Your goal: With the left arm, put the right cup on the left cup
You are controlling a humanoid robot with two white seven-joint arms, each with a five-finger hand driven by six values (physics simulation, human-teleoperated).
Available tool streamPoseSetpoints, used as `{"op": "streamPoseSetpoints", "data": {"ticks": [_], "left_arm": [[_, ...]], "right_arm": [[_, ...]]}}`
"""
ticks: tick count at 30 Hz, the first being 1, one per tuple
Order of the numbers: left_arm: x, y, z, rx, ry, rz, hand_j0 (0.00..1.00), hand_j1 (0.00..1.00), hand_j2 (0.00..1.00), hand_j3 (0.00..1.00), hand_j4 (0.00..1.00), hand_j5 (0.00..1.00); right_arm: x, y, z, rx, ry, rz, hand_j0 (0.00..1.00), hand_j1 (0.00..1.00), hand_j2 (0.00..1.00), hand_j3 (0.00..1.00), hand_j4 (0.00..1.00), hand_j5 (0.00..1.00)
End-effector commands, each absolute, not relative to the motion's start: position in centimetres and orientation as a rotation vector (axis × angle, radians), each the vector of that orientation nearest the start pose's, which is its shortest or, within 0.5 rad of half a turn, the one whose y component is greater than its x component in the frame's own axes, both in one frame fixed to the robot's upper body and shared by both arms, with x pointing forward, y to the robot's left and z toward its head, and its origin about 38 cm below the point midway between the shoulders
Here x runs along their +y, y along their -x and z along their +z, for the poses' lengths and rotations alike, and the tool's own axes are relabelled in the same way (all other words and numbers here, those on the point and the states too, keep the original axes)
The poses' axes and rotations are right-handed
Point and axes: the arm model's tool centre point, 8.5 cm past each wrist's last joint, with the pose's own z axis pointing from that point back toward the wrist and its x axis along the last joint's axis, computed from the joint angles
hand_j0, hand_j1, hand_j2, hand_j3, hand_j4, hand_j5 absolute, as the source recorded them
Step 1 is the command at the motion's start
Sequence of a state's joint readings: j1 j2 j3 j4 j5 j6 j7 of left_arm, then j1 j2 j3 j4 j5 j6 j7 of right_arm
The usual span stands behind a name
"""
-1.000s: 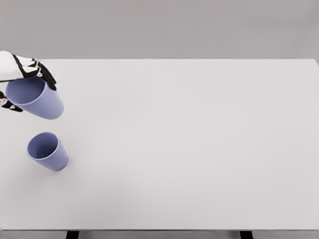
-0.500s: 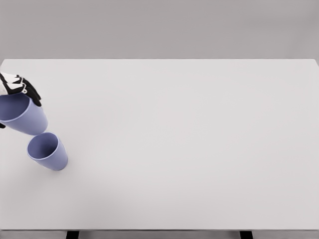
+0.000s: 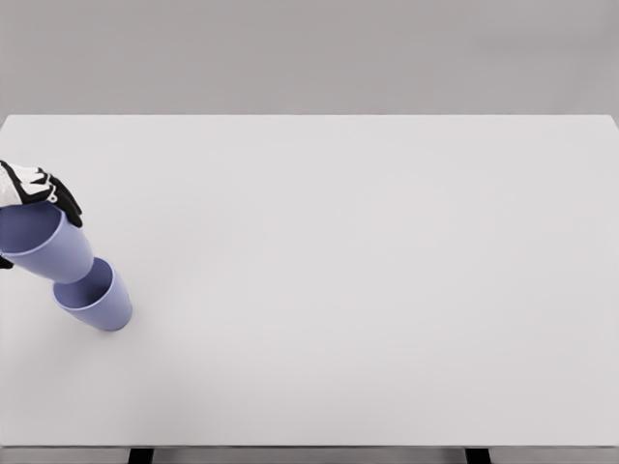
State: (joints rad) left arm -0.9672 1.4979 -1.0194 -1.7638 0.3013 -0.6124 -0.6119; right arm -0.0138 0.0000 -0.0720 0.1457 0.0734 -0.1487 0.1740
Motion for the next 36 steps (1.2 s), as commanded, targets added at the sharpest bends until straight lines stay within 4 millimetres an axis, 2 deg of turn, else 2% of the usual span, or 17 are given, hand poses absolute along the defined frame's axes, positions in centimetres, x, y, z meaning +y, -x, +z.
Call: {"op": "streamPoseSetpoints", "data": {"ticks": [1, 33, 36], "left_arm": [[38.9, -33.3, 34.5, -1.331, -0.171, -2.016, 0.47, 0.47, 0.47, 0.47, 0.47, 0.47], [39.6, -33.6, 34.1, -1.312, -0.182, -2.004, 0.47, 0.47, 0.47, 0.47, 0.47, 0.47], [39.6, -33.6, 33.3, -1.300, -0.160, -1.998, 0.47, 0.47, 0.47, 0.47, 0.47, 0.47]], "right_arm": [[-25.3, 2.6, -25.7, -0.017, -0.098, 0.003, 1.00, 1.00, 1.00, 1.00, 1.00, 1.00], [-25.3, 2.6, -25.7, -0.017, -0.097, 0.003, 1.00, 1.00, 1.00, 1.00, 1.00, 1.00], [-25.3, 2.6, -25.7, -0.017, -0.097, 0.003, 1.00, 1.00, 1.00, 1.00, 1.00, 1.00]]}}
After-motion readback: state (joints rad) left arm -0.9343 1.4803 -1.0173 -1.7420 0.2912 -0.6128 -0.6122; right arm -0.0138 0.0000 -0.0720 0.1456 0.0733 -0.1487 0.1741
